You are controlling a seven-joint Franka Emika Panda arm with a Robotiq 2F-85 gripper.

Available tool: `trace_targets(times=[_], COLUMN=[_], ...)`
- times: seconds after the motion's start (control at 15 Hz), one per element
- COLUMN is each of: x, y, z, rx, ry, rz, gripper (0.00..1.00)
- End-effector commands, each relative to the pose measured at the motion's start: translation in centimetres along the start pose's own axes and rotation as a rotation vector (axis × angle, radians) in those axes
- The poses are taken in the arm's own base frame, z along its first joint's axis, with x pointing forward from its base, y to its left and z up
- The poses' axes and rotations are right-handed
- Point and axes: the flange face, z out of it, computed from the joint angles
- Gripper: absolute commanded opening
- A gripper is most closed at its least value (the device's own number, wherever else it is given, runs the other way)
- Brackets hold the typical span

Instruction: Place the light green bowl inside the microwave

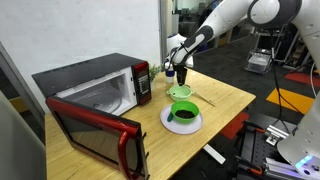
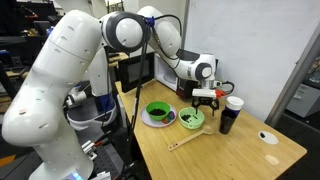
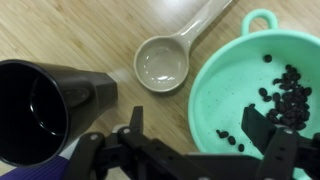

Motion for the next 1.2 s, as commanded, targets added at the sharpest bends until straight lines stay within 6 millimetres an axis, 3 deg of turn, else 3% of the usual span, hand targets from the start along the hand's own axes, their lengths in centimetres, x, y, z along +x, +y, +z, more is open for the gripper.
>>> trace_targets(times=[0.0,0.53,1.0,1.13], x=[-0.1,0.8,1.6,1.5], y=[0.6,1.5,2.4,1.7], z=[-0.6,-0.4,1.0,0.9], rx=[0.041,0.074,0.097,0.070], ry=[-0.024,-0.046,-0.019,-0.033], rz=[-0.051,-0.103,-0.084,-0.077], gripper=[1.00,1.00,1.00,1.00])
